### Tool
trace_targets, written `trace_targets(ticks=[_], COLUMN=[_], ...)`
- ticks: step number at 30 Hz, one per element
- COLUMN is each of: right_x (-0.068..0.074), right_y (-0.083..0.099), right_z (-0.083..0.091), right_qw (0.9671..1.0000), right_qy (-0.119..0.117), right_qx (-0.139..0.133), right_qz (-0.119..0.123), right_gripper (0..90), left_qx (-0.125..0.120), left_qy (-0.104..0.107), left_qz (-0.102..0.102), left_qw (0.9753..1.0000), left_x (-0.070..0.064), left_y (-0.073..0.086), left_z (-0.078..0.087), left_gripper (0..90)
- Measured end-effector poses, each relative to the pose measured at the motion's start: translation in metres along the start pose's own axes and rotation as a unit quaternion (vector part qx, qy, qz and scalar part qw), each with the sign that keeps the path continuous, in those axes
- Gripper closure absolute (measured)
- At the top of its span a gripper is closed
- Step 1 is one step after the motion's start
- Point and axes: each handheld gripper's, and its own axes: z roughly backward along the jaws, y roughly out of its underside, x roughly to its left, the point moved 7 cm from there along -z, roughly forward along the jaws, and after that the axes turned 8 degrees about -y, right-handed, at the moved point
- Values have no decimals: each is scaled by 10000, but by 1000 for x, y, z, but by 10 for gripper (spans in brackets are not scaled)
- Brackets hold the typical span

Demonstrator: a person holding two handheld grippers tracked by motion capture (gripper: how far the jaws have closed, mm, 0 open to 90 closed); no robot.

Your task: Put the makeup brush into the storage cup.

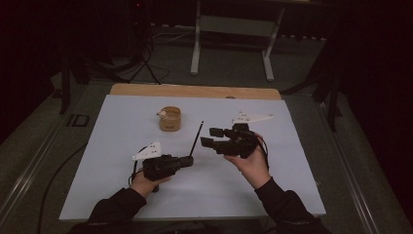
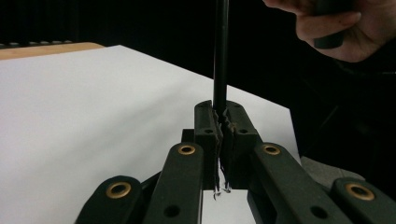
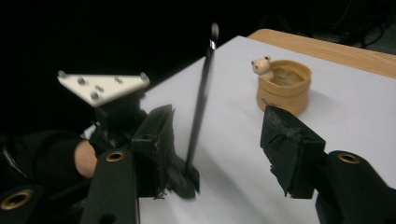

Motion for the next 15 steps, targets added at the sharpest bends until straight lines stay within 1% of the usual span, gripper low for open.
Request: trace_targets(ticks=[1,2,3,5,6,7,8,9,10,11,12,14,15], right_x=[0,1,1,1,1,2,2,2,3,3,4,4,4], right_y=[-2,-3,-5,-8,-10,-10,-11,-12,-11,-11,-11,-10,-10], right_z=[-2,-3,-4,-4,-4,-4,-4,-4,-5,-5,-6,-7,-6], right_qw=[10000,9999,9999,9996,9994,9992,9991,9991,9991,9991,9990,9990,9990], right_qy=[-29,-66,-89,-139,-173,-229,-243,-255,-296,-279,-337,-358,-353], right_qx=[-25,-62,-107,-168,-203,-204,-222,-225,-190,-191,-165,-116,-91], right_qz=[-32,-76,-100,-163,-202,-252,-266,-263,-254,-236,-253,-256,-260], right_gripper=[461,469,483,520,558,593,613,672,688,719,774,833,845], left_qx=[0,-13,-13,-4,13,15,30,53,54,94,117,123,150], left_qy=[0,66,66,71,74,134,111,141,149,110,130,125,131], left_qz=[0,-8,-8,-75,-50,-34,-87,-56,-86,-108,-132,-156,-171], left_qw=[10000,10000,10000,9999,10000,9999,9999,9999,9998,9998,9998,9997,9997], left_x=[0,-1,-1,-2,-3,-4,-3,-4,-4,-4,-4,-5,-5], left_y=[0,0,0,0,1,1,1,1,2,2,3,3,3], left_z=[0,-1,-1,-2,-2,-3,-3,-4,-4,-5,-5,-5,-6], left_gripper=[859,859,859,859,858,859,858,858,858,858,858,857,857])
